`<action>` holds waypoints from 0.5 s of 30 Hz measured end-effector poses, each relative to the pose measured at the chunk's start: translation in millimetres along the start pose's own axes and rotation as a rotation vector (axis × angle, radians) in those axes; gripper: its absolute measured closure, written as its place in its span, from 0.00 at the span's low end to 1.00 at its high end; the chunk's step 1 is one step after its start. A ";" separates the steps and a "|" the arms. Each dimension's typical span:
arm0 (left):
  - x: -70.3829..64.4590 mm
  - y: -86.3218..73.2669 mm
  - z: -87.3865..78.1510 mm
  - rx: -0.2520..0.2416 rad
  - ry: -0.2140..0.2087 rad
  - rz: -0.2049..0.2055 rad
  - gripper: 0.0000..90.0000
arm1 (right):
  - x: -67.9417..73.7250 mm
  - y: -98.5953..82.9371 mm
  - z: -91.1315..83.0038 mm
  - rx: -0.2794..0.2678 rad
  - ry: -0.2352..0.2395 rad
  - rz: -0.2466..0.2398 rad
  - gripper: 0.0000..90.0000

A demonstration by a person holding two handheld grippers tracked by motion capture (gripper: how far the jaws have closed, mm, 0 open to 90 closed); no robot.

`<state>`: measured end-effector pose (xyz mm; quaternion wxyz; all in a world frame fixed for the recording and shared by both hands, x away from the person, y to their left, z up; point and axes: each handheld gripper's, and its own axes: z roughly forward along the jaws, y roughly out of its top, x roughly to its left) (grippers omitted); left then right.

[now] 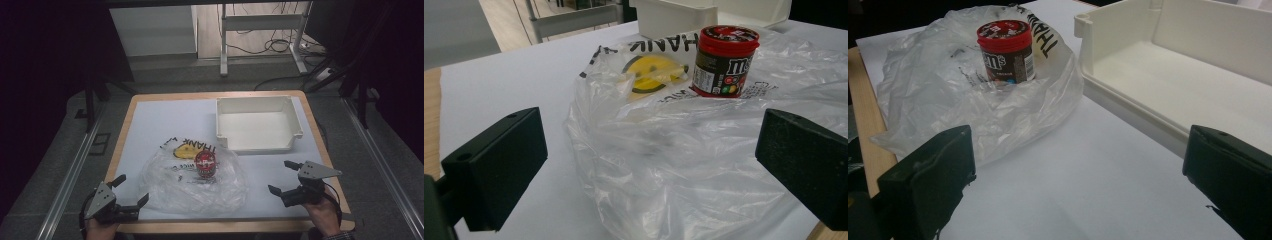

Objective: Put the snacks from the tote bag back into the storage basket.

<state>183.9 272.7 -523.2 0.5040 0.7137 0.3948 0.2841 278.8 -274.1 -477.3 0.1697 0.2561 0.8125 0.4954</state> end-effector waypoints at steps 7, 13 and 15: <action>0.0 0.0 0.0 0.000 0.001 0.000 0.00 | 1.7 0.9 3.7 0.004 0.013 0.001 0.01; -0.2 -0.4 0.8 0.008 0.000 0.001 0.00 | 4.0 2.6 8.0 0.019 0.020 -0.013 0.01; -0.5 -0.5 1.2 0.012 -0.001 0.002 0.00 | 4.8 2.9 9.8 0.020 0.022 -0.019 0.01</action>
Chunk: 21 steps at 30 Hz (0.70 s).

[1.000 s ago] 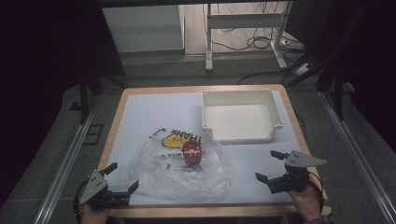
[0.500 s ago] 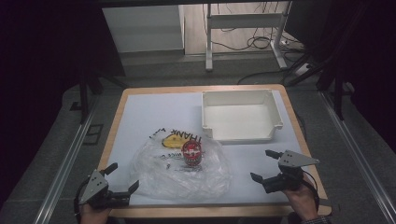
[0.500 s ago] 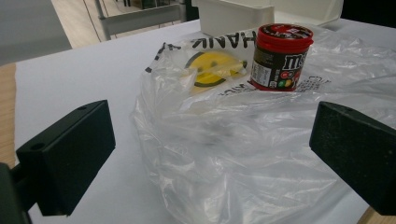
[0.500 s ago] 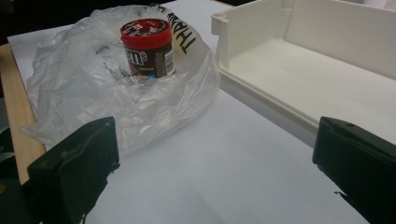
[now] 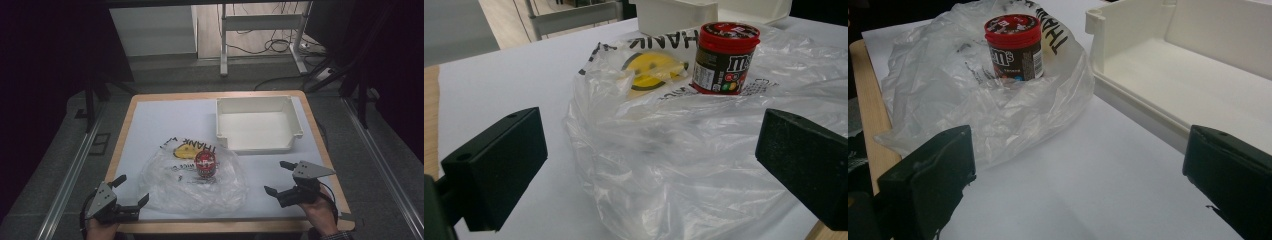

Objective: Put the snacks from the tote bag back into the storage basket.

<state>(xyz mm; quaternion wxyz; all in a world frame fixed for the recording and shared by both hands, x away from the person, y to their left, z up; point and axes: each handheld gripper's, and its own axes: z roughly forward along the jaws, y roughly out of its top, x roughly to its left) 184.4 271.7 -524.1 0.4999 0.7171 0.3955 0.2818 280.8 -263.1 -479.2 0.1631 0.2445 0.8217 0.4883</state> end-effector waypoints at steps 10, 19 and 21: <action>0.1 -0.1 0.2 0.002 0.002 0.001 0.00 | 5.2 5.3 6.5 0.002 0.026 -0.005 0.01; 0.4 0.0 -0.2 -0.001 0.001 0.000 0.00 | 7.2 9.3 11.8 0.009 0.051 -0.015 0.01; 0.4 0.1 -0.3 -0.003 0.001 0.000 0.00 | 7.0 10.4 13.3 0.020 0.056 -0.023 0.01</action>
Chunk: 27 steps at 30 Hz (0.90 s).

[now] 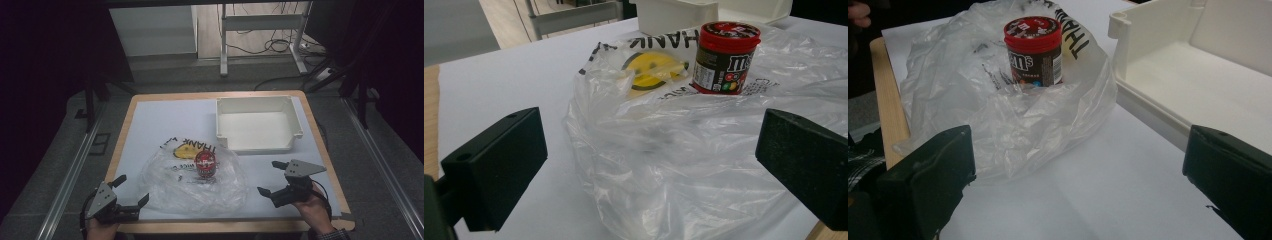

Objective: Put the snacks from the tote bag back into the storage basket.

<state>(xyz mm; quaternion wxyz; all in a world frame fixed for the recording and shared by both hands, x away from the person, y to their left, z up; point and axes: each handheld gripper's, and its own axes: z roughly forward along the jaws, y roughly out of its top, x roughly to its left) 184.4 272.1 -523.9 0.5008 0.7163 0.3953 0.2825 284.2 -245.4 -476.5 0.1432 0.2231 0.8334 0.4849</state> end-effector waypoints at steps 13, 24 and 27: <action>-0.5 0.3 -0.3 -0.007 0.001 0.003 0.00 | -3.7 2.4 10.7 0.050 0.015 0.029 0.01; -1.1 0.6 -0.6 -0.009 0.002 0.006 0.00 | -0.1 7.2 16.6 0.048 0.041 0.007 0.01; -1.1 0.6 -0.6 -0.010 0.002 0.007 0.00 | 1.0 10.0 18.8 0.048 0.056 0.007 0.01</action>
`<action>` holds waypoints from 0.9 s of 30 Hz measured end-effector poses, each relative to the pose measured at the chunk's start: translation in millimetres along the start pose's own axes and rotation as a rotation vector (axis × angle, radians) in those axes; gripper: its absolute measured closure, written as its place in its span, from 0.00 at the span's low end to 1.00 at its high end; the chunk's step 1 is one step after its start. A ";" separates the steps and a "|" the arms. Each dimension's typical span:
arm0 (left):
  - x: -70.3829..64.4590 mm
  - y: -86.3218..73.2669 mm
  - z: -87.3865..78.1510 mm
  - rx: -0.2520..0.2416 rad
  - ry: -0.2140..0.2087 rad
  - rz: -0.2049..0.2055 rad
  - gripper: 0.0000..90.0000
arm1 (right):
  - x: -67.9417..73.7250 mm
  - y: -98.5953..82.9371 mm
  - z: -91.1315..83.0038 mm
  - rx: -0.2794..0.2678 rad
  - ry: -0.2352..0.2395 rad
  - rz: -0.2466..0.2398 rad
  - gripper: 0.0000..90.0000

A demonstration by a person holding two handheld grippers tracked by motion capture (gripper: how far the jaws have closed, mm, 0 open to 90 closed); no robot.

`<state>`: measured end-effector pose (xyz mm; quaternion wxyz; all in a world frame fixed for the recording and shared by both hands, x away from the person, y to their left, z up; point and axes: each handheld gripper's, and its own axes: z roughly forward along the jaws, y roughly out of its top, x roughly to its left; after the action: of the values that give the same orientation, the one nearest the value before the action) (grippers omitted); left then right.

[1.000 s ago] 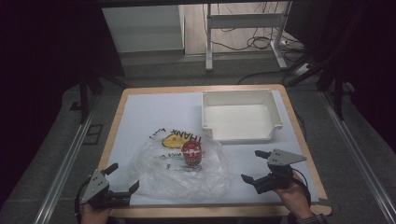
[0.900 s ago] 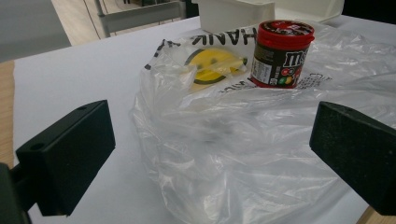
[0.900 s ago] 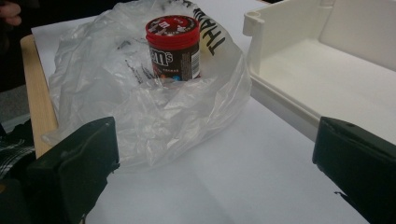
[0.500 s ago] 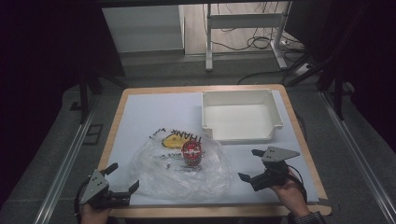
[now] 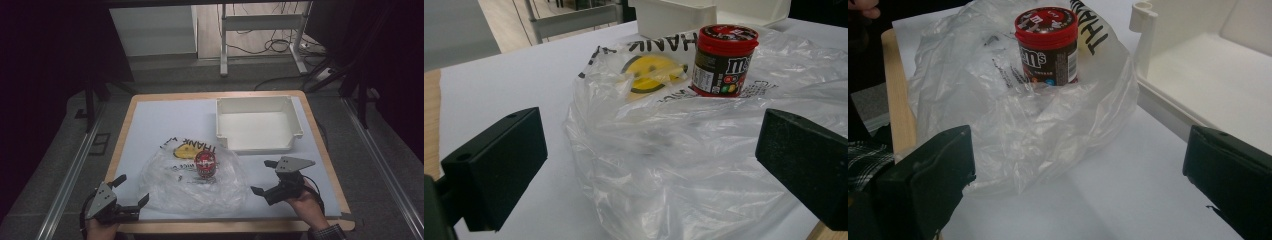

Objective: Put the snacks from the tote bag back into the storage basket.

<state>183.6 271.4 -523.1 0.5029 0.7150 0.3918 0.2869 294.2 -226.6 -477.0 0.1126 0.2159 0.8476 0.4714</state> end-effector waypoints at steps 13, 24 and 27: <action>-0.8 0.3 0.1 -0.001 0.002 0.008 0.00 | 2.7 7.5 10.0 0.015 0.050 -0.038 0.01; -1.4 0.3 0.5 0.002 0.001 0.013 0.00 | 5.3 12.9 16.4 0.011 0.086 -0.027 0.01; -1.4 0.4 0.5 0.002 0.001 0.013 0.00 | 5.1 13.5 17.8 0.011 0.098 -0.022 0.01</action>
<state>183.3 269.9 -523.0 0.5000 0.7180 0.3877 0.2901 300.2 -204.6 -475.0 0.0751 0.1836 0.8570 0.4756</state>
